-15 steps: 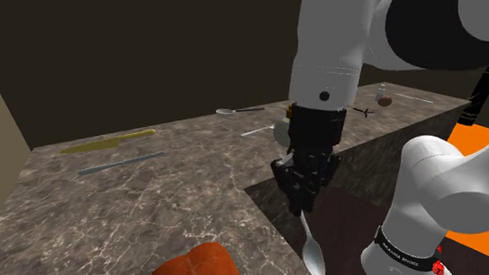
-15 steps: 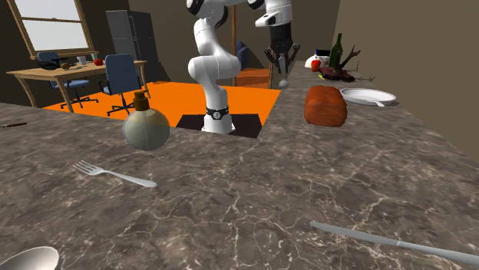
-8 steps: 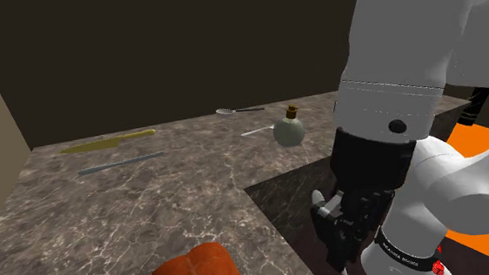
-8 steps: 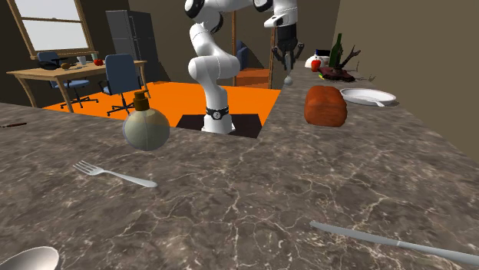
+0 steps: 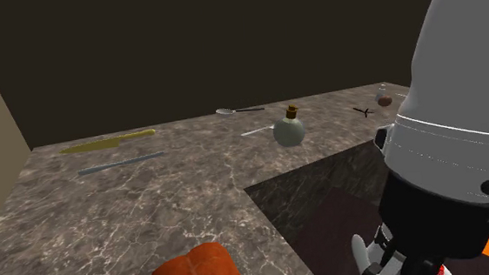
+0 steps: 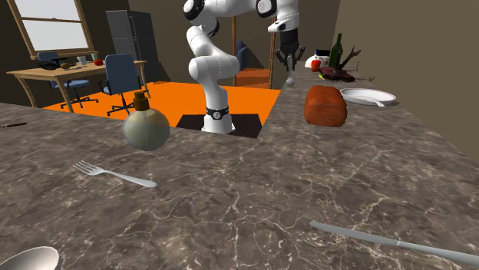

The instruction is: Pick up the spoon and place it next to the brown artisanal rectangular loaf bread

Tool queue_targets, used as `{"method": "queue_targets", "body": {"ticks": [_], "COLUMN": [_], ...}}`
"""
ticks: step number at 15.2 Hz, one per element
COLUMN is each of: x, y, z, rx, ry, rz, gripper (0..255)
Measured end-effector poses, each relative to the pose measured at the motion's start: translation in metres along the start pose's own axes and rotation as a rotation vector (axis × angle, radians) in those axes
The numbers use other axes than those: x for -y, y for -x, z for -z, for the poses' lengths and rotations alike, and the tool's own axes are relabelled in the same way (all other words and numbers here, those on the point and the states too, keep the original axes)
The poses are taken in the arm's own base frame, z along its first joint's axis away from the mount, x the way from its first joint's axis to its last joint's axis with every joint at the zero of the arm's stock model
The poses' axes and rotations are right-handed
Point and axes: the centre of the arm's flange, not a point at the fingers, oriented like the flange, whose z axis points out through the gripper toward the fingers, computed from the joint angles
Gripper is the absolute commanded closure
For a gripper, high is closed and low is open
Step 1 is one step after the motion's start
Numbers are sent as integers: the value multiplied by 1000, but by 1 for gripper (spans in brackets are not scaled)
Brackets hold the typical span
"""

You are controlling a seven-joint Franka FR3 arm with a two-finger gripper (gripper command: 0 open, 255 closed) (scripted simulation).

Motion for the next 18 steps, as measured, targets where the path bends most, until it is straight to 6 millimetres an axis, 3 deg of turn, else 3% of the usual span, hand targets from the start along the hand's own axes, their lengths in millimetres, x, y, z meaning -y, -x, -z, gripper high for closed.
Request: {"method": "queue_targets", "body": {"ticks": [17,18], "x": [-14,-14], "y": [-11,-11], "z": [-87,-87], "rx": [0,0], "ry": [0,0], "rz": [0,0], "gripper": [255,0]}}
